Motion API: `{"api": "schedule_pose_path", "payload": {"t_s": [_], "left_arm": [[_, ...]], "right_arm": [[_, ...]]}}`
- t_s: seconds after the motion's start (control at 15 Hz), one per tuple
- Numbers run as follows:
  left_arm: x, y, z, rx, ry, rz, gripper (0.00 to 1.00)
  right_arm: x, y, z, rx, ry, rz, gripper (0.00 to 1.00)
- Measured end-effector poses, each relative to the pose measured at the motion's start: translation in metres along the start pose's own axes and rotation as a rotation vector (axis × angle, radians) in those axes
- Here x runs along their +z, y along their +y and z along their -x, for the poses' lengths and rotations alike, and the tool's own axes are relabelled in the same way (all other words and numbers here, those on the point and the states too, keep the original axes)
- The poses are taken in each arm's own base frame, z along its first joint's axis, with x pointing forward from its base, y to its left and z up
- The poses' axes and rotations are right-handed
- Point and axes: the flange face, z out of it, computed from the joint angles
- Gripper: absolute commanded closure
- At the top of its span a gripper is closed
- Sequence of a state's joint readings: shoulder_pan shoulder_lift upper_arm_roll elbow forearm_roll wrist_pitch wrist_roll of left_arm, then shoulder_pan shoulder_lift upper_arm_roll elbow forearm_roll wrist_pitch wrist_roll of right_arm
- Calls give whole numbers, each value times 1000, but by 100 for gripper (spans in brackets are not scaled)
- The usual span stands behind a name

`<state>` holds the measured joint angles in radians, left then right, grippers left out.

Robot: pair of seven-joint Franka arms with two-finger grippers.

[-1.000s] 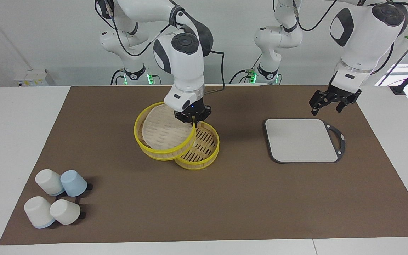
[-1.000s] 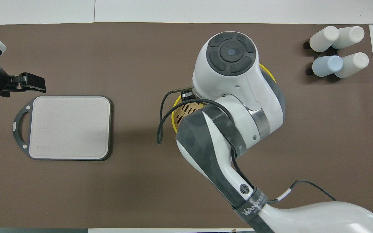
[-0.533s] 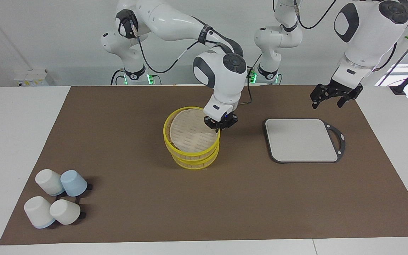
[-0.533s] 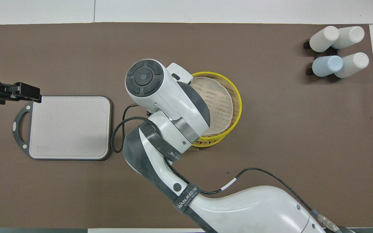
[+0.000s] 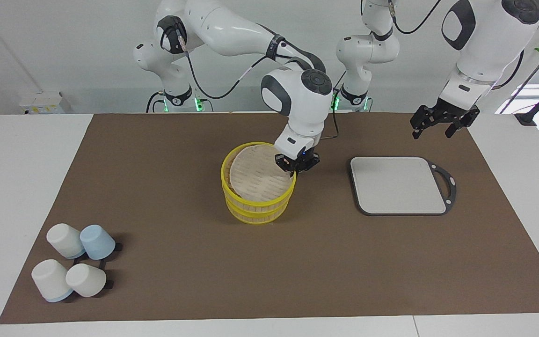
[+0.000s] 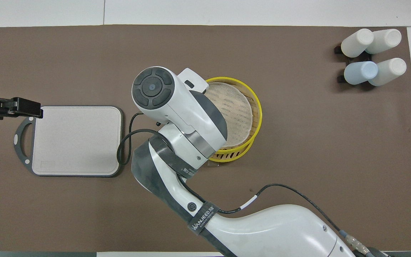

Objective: Place bun in steamer
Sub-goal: 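Lower the yellow lid onto the steamer with the right gripper, then hold the lid seated on the steamer with the right gripper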

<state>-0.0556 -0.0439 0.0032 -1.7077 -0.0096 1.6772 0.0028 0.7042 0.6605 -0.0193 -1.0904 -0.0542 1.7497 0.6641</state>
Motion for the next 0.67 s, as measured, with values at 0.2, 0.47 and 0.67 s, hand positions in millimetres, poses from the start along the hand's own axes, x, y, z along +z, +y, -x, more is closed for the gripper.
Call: {"api": "schedule_pose_path", "payload": {"t_s": [0.2, 0.47, 0.67], "left_arm": [[0, 2, 0, -1, 0, 21, 0], [0, 1, 0, -4, -4, 23, 0], [1, 0, 2, 0, -15, 23, 0]], "right_arm": [[-1, 1, -2, 17, 4, -6, 100], [6, -1, -4, 18, 15, -17, 100], [17, -3, -4, 16, 24, -25, 100]]}}
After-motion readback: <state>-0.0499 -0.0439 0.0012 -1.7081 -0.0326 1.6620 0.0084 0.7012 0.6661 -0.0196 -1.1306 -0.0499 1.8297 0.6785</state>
